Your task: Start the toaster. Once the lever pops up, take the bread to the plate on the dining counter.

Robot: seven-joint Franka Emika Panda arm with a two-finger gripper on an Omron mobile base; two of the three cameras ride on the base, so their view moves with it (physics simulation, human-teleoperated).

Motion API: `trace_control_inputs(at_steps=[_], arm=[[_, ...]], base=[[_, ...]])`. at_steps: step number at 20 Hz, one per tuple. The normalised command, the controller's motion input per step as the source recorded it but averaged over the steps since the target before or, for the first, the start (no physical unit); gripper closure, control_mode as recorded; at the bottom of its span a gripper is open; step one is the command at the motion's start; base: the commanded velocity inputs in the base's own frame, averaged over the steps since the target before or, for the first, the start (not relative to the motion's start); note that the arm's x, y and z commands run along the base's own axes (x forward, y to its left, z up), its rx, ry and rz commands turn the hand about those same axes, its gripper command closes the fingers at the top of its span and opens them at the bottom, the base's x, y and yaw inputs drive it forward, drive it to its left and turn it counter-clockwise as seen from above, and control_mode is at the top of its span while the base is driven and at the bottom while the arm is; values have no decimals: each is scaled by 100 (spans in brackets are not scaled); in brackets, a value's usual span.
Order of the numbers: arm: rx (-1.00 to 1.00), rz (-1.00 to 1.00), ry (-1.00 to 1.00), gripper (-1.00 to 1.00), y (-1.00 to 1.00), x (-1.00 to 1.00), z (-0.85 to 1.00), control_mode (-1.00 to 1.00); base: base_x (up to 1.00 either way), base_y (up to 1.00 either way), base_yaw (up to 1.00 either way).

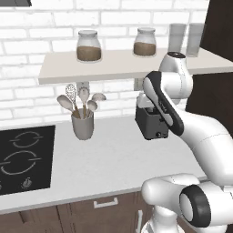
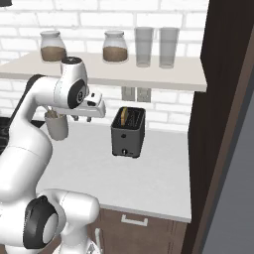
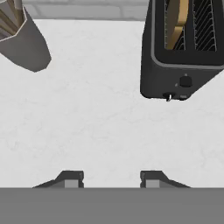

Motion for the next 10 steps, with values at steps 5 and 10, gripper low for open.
trace_control_inputs(at_steps=[5, 10], arm=[[0, 0, -3, -100, -10, -1, 0, -100], [0, 2, -10, -100, -47, 0, -16, -100]], base=[[0, 0, 0], [0, 0, 0]])
